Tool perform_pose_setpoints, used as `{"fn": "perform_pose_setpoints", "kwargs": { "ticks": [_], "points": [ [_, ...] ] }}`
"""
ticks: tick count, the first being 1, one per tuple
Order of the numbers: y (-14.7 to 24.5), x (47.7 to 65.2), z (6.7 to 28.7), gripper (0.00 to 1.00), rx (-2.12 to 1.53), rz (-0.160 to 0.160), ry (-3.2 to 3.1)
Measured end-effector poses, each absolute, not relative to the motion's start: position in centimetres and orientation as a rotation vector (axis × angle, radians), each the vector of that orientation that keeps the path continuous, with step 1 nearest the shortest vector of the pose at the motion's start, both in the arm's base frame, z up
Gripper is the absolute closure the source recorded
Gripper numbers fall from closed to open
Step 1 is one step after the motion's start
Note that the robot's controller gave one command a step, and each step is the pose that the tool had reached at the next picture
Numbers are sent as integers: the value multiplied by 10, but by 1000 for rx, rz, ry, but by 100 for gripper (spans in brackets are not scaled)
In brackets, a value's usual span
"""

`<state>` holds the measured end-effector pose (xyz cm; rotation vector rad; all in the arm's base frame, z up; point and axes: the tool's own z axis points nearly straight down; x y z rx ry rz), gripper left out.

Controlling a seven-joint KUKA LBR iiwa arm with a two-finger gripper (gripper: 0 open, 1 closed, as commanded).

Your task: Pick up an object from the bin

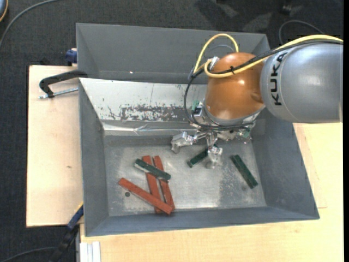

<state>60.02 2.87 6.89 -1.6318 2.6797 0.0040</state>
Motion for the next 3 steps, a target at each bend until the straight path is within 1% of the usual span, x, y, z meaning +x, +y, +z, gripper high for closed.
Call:
{"fn": "perform_pose_setpoints", "kwargs": {
  "ticks": [1,2,3],
  "points": [
    [27,601,71,100,-1628,2,2681],
    [27,601,71,0,-1628,2,2681],
    [27,601,71,100,-1628,2,2682]
  ]
}}
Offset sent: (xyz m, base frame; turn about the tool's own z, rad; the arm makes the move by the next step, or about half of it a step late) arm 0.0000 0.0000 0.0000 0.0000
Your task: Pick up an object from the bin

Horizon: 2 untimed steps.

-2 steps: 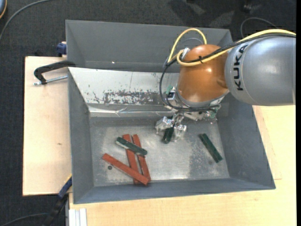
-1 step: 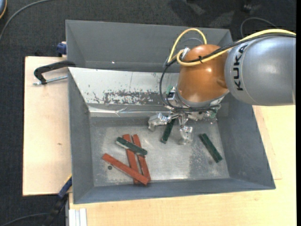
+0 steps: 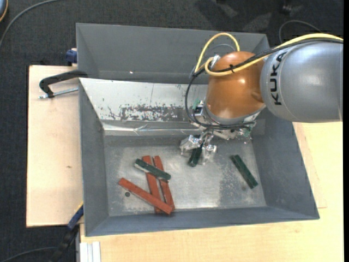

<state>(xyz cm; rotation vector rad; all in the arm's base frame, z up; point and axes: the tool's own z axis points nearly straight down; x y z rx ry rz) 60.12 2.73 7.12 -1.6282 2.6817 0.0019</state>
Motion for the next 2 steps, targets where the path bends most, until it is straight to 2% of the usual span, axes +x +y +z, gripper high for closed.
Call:
{"fn": "perform_pose_setpoints", "kwargs": {
  "ticks": [1,2],
  "points": [
    [23,599,221,100,-1541,-9,2721],
    [12,596,298,100,-1636,-11,2664]
  ]
}}
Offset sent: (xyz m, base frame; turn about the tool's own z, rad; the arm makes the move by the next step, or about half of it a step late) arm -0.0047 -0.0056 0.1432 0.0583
